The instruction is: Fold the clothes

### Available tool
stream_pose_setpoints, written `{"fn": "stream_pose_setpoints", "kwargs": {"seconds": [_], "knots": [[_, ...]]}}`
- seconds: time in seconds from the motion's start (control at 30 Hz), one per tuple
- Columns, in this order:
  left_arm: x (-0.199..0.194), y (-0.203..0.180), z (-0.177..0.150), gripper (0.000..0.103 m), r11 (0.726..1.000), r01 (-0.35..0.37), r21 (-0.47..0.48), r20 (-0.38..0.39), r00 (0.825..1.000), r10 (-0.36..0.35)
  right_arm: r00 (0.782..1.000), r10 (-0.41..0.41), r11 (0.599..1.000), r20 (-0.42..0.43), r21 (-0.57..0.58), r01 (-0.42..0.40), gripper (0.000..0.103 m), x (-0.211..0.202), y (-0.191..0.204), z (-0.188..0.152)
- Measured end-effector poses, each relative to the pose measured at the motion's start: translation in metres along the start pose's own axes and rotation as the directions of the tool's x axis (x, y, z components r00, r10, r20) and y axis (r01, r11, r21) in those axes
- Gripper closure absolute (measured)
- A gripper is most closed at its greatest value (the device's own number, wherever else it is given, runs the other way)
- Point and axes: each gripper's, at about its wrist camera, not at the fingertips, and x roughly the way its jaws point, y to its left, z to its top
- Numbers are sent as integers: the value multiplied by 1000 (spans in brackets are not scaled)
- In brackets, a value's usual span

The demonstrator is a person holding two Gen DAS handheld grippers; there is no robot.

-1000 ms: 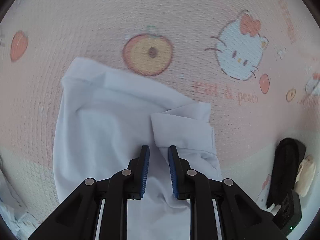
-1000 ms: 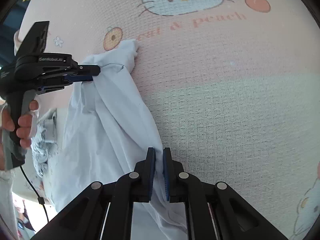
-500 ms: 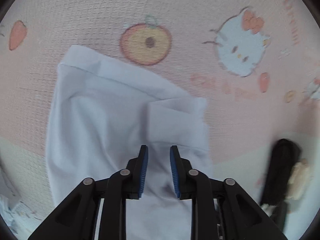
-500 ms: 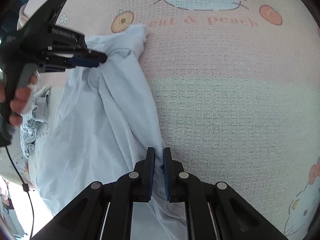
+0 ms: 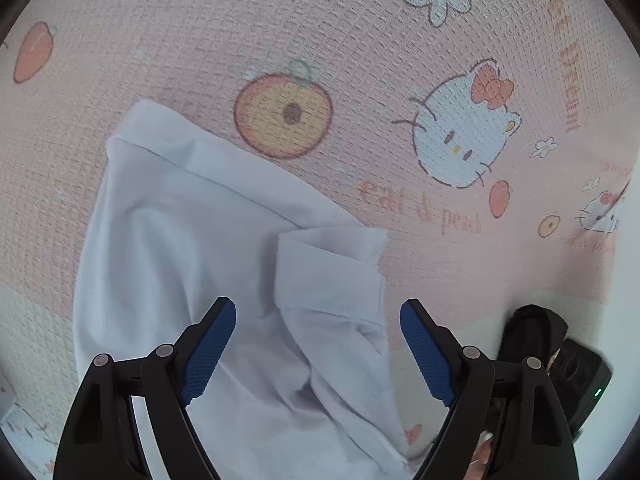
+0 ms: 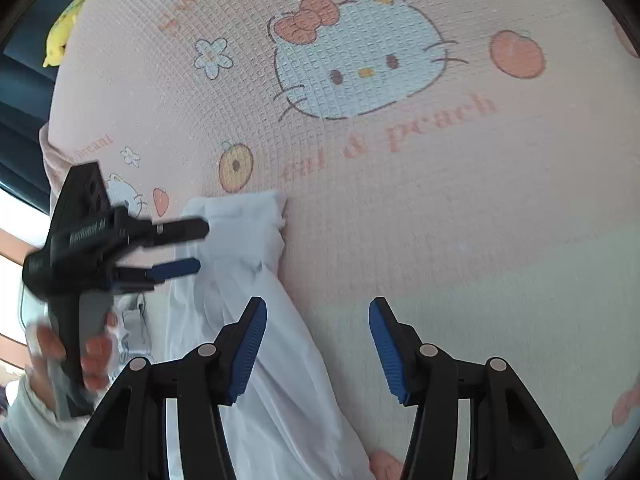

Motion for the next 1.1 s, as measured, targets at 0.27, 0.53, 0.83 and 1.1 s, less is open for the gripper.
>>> {"fn": "stream_pose_setpoints", "kwargs": {"seconds": [0.27,0.53,0.83,1.1], "knots": [[4,-5,-1,19,995,-19,95,31,999,16,991,129,985,-30,122,-124,59,50,5,26],[16,-9,6,35,989,-19,150,40,999,13,980,183,967,-77,196,-165,69,78,6,39],[31,0,7,85,993,30,113,16,999,-32,986,135,978,-97,171,-117,99,84,17,48],[6,-6,19,91,988,108,106,90,989,-118,994,110,982,0,156,-108,99,66,26,79]]}}
